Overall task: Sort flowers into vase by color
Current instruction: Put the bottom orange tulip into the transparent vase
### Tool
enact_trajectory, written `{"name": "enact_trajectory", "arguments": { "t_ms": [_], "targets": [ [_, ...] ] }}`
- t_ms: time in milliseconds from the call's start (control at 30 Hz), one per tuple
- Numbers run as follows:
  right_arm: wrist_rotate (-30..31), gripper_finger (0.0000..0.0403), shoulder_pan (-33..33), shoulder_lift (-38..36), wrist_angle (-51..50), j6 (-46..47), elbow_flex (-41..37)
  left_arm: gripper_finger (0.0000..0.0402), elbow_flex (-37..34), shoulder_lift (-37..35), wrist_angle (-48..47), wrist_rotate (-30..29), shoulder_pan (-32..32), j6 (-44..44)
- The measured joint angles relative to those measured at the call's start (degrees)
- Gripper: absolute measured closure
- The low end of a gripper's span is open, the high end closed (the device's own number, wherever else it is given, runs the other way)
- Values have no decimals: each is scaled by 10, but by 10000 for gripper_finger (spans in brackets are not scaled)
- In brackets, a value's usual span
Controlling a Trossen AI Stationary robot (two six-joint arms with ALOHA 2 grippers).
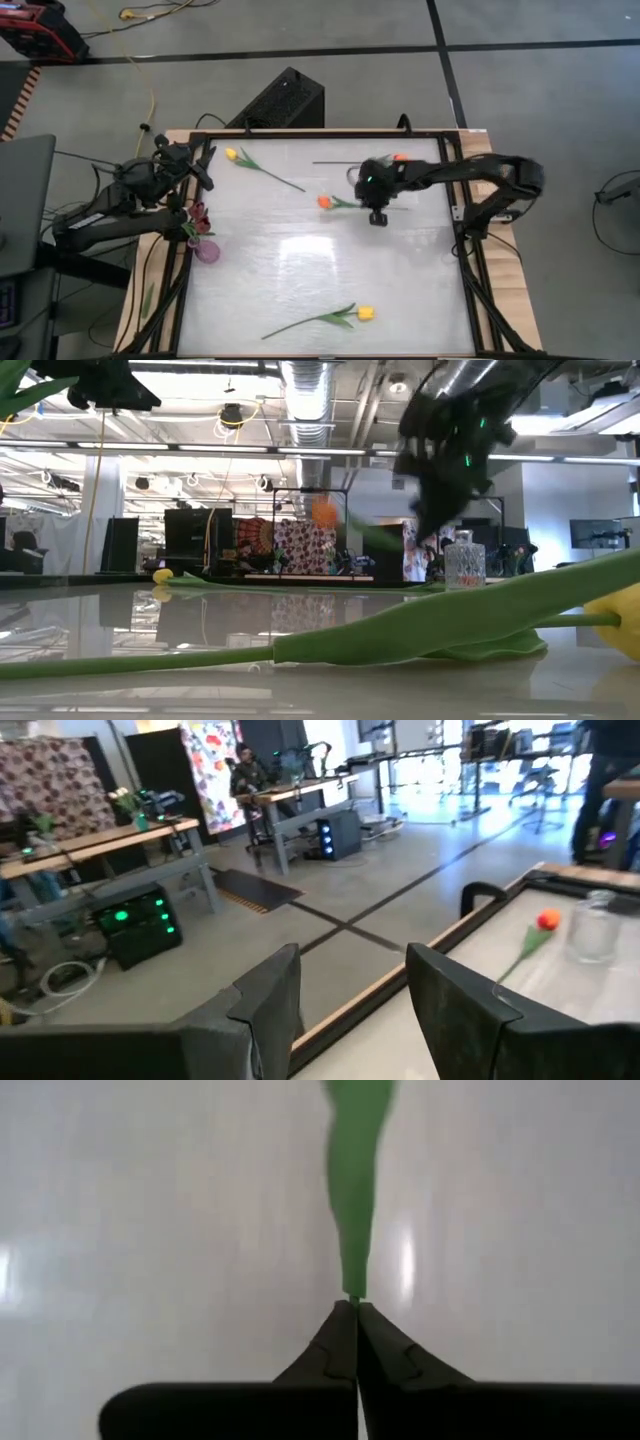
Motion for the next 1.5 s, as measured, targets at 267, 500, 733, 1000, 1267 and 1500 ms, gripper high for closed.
{"name": "enact_trajectory", "arguments": {
  "t_ms": [267, 500, 733, 1000, 1267, 1500],
  "targets": [
    [-24, 388, -85, -226, 155, -1, -46, 228, 0, -6, -5, 34, 0, -6],
    [-21, 388, -199, -370, 388, 66, -162, 228, 0, -5, -7, 53, 0, -7],
    [-42, 388, -255, -399, 430, 103, -212, 228, 0, -5, -7, 53, 0, -16],
    [-40, 387, -253, -378, 472, 106, -241, 228, 0, -5, -8, 53, 0, -29],
    [-36, 380, -255, -348, 458, 95, -241, 228, 0, -5, -12, 52, 0, -32],
    [-28, 335, -258, -353, 404, 73, -241, 228, 0, -5, -12, 52, 0, -30]
  ]
}}
